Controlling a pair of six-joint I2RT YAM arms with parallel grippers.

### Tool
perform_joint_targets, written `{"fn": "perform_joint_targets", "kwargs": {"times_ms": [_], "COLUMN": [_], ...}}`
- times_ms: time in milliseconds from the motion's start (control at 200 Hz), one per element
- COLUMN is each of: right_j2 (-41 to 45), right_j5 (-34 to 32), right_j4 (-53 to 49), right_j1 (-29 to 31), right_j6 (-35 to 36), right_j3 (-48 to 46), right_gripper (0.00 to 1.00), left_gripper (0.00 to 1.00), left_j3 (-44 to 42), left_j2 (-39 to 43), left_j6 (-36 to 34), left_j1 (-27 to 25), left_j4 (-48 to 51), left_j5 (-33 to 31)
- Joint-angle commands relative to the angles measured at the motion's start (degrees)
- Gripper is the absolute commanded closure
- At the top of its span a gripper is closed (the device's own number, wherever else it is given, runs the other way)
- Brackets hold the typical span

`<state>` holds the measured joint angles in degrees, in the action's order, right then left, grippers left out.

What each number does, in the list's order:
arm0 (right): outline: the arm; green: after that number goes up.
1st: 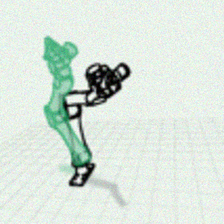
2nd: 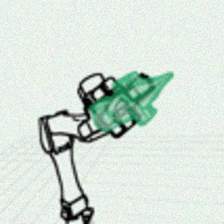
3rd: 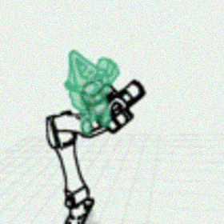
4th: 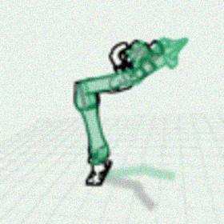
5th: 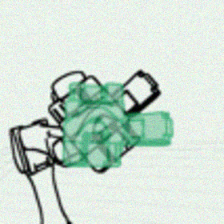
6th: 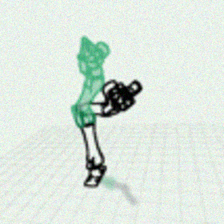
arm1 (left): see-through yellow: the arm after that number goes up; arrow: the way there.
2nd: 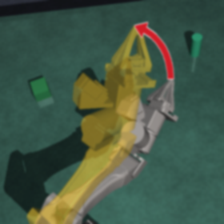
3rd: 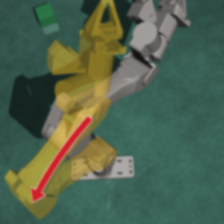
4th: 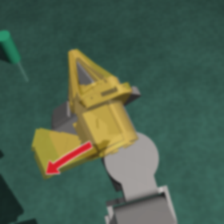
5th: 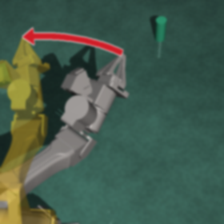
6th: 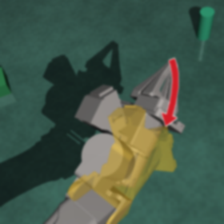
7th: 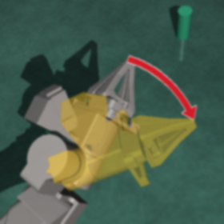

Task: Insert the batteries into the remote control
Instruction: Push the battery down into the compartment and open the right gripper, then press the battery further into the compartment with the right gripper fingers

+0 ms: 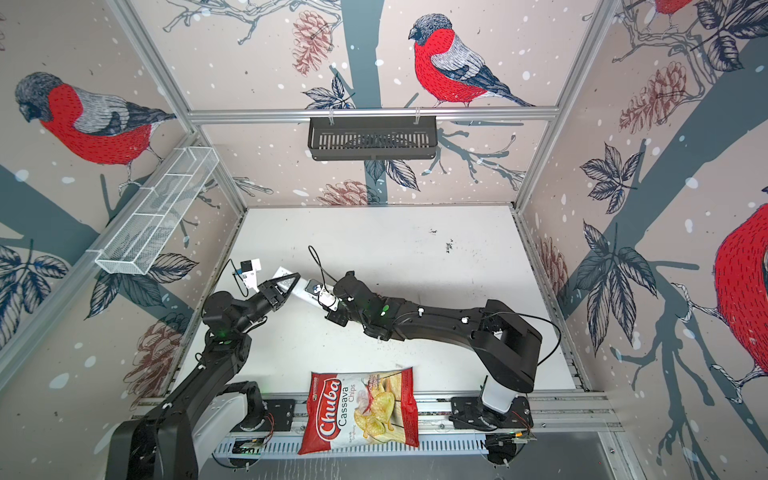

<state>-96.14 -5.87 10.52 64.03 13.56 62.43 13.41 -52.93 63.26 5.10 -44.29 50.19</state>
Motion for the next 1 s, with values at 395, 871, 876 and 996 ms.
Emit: {"fn": "perform_joint_targets", "kwargs": {"times_ms": [395,871,876,996], "right_j2": [3.1,-0.7,-0.7,-2.5], "right_j5": [-4.3,-8.9,-9.1,-12.2], "right_j4": [-5.8,-6.5,-6.5,-6.3], "right_j1": [-0.7,1.5,1.5,3.0], "right_j6": [0.9,1.7,1.7,1.8], "right_j3": [-1.8,1.6,1.6,2.6], "right_gripper": [0.81,0.77,0.77,0.77], "left_gripper": [1.00,1.00,1.00,1.00], "left_j3": [1.2,1.3,1.3,1.3], "left_j2": [-0.1,0.0,0.0,0.0], "left_j6": [2.2,2.0,2.0,2.0], "left_j1": [-0.3,-0.3,-0.3,-0.3], "left_j4": [-1.9,-2.0,-2.0,-2.0], "left_j5": [12.2,11.9,11.9,11.9]}}
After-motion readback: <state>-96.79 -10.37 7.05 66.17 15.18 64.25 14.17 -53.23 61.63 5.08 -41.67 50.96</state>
